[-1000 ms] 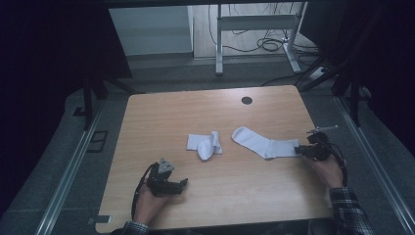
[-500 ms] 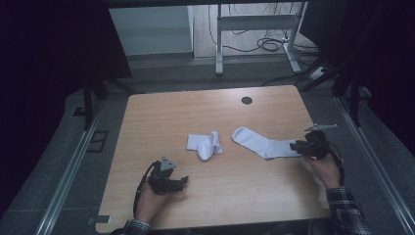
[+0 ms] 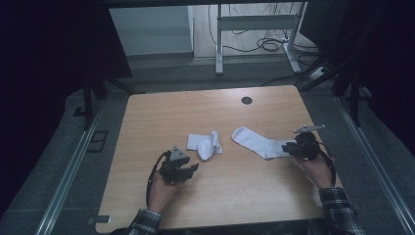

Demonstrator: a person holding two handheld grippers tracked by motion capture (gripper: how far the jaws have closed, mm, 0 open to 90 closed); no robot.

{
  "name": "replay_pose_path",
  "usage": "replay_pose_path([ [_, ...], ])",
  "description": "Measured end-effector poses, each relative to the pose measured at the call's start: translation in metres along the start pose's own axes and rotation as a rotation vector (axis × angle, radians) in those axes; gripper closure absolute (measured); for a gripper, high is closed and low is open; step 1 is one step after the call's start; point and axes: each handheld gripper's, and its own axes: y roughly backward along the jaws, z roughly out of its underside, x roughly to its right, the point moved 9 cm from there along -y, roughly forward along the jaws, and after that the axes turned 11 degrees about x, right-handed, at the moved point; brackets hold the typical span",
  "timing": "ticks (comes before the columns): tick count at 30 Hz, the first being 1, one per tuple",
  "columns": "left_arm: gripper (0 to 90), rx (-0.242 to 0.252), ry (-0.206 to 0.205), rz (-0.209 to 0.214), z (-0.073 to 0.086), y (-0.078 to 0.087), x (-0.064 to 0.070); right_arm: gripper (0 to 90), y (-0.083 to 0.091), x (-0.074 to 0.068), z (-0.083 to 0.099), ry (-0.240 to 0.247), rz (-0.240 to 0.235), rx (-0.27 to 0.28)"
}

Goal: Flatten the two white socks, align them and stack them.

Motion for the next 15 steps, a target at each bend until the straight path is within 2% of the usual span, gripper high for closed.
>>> replay_pose_path([
  [3, 59.1, 0.017, -0.008, 0.024, -0.018, -0.014, 0.008, 68.1, 0.004, 0.005, 0.004, 0.006, 0.011, -0.002],
  [5, 61.3, 0.03, 0.012, 0.042, -0.03, -0.024, 0.014, 67.0, 0.007, 0.009, 0.006, 0.003, 0.019, 0.001],
  [7, 63.8, 0.037, 0.028, 0.042, -0.042, -0.034, 0.02, 65.7, 0.01, 0.013, 0.007, -0.01, 0.027, 0.004],
  [11, 63.6, 0.009, -0.038, 0.048, -0.059, -0.052, 0.033, 64.4, 0.015, 0.02, 0.008, -0.03, 0.033, 0.015],
  [15, 66.5, -0.008, -0.064, 0.061, -0.075, -0.073, 0.043, 64.1, 0.017, 0.022, 0.008, -0.022, 0.041, 0.024],
])
